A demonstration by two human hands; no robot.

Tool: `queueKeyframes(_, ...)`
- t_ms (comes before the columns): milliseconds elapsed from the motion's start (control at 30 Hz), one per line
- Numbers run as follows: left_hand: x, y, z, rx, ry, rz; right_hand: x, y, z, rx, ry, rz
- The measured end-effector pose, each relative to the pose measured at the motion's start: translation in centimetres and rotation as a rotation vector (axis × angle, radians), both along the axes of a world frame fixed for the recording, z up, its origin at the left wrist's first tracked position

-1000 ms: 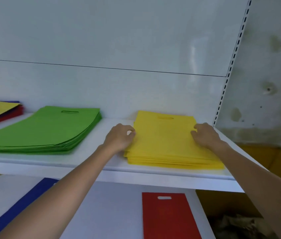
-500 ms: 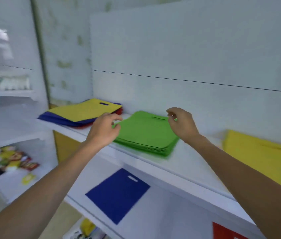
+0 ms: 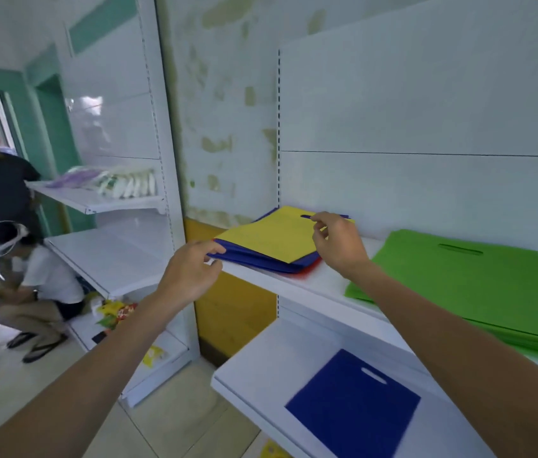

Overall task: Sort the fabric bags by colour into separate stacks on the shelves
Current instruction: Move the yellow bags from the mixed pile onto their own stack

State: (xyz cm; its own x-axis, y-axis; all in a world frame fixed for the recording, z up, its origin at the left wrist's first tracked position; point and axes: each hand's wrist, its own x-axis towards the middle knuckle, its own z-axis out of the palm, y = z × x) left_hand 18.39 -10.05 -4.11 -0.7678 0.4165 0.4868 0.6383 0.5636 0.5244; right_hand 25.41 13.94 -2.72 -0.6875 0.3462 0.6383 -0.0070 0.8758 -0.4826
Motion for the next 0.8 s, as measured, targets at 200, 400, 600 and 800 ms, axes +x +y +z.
queueKeyframes(200, -4.8, 0.5, -0.8, 0.036, -0.024, -0.051, -4.5, 0.0, 0.1, -0.014, -0.033, -0.035)
queueKeyframes(400, -9.7, 2.2, -0.5, 0.023, -0.043, -0.091, -9.0, 2.1, 1.0, 0.006, -0.046, -0.058)
queueKeyframes(600, -15.0, 4.4, -0.5, 0.018, -0.008, -0.107, -11.8, 3.7, 0.0, 0.023, -0.086, -0.115)
queueKeyframes(800, -20.4, 8.4, -0.9, 0.031, -0.041, -0.191, -12.8, 7.3, 1.0, -0.101, -0.035, -0.268)
